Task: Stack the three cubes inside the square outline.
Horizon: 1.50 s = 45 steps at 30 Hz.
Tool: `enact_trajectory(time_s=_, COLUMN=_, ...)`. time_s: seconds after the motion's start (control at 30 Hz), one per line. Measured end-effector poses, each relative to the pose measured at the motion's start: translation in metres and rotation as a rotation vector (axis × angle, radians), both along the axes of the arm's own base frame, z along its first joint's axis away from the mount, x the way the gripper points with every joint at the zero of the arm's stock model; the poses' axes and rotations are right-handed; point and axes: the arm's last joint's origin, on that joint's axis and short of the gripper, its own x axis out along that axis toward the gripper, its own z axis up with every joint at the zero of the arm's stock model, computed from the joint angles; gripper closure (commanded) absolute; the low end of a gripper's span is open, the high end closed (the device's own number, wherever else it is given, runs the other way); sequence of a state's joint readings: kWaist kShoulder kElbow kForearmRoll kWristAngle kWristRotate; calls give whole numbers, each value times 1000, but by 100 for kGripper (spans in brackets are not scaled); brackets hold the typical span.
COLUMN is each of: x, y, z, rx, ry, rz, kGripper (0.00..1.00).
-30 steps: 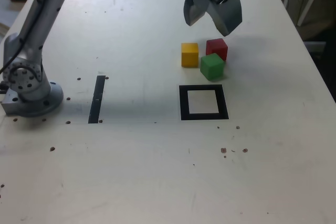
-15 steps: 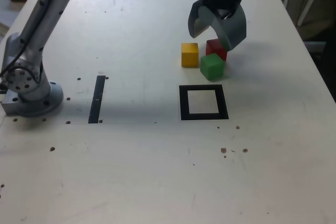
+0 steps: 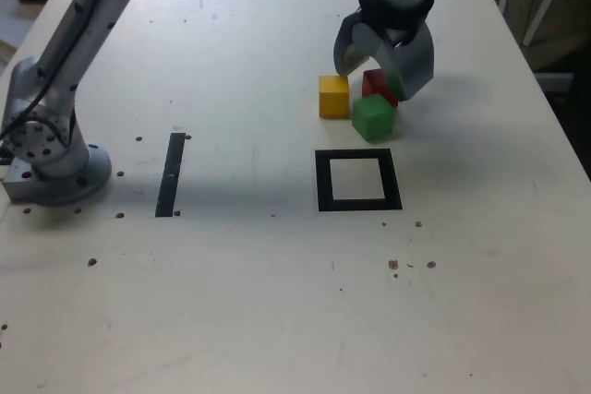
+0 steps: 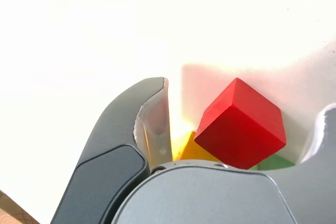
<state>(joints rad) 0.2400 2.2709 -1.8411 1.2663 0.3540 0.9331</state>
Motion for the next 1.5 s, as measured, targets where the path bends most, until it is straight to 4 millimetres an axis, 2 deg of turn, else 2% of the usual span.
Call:
enact_trajectory(time_s=0.1, x=0, y=0, z=0, rx=2, ry=-2, rz=10, kGripper=21)
enact_trajectory(time_s=0.37, x=2, y=-3, z=-4, rx=5, ry=-2, rz=23, kGripper=52)
enact_trajectory(time_s=0.47, x=3, y=-4, z=-4, rx=5, ry=-5, rz=20, kGripper=58)
enact_trajectory(time_s=0.97, x=3, y=-11, z=0, rx=7, ry=-8, rz=13, kGripper=60)
enact_trajectory(time_s=1.37, x=-2, y=-17, z=17, rx=27, ry=-34, rz=17, kGripper=62)
enact_trajectory(time_s=1.5, x=-7, y=-21, z=28, rx=31, ry=-47, rz=21, kGripper=62)
